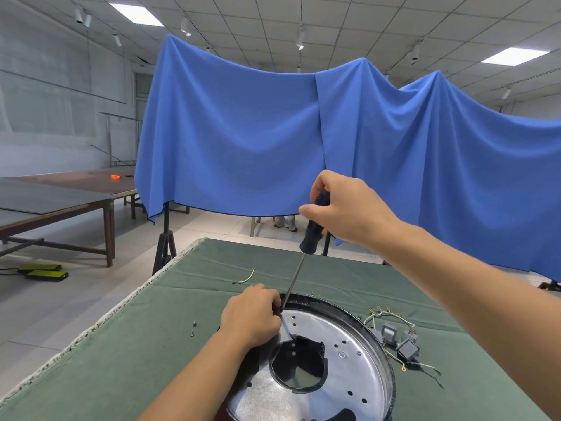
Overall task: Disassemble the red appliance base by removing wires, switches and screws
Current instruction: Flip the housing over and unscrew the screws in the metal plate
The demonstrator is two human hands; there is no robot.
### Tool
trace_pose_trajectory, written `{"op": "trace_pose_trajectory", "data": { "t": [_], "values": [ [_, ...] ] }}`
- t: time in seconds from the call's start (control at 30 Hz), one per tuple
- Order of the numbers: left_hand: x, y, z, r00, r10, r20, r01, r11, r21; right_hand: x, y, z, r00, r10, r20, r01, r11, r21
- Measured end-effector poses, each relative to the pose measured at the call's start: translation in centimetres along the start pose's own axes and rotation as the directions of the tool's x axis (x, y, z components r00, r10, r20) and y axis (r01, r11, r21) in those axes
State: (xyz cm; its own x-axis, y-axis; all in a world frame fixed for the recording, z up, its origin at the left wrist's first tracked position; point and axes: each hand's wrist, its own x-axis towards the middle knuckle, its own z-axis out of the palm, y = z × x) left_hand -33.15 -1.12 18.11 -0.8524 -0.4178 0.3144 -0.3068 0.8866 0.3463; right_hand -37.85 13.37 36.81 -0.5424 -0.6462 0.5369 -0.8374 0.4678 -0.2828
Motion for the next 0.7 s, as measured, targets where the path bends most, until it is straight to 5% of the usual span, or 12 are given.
{"op": "trace_pose_trajectory", "data": {
  "t": [0.47,0.7],
  "values": [
    [0.0,-0.1,0.0,0.999,0.035,-0.032,-0.034,0.998,0.048,-0.4,1.1,-0.6,0.956,-0.059,-0.288,0.071,0.997,0.032],
    [0.1,0.2,0.1,0.997,0.073,-0.029,-0.070,0.994,0.081,-2.2,3.9,0.7,0.823,0.038,-0.567,0.052,0.989,0.142]
  ]
}}
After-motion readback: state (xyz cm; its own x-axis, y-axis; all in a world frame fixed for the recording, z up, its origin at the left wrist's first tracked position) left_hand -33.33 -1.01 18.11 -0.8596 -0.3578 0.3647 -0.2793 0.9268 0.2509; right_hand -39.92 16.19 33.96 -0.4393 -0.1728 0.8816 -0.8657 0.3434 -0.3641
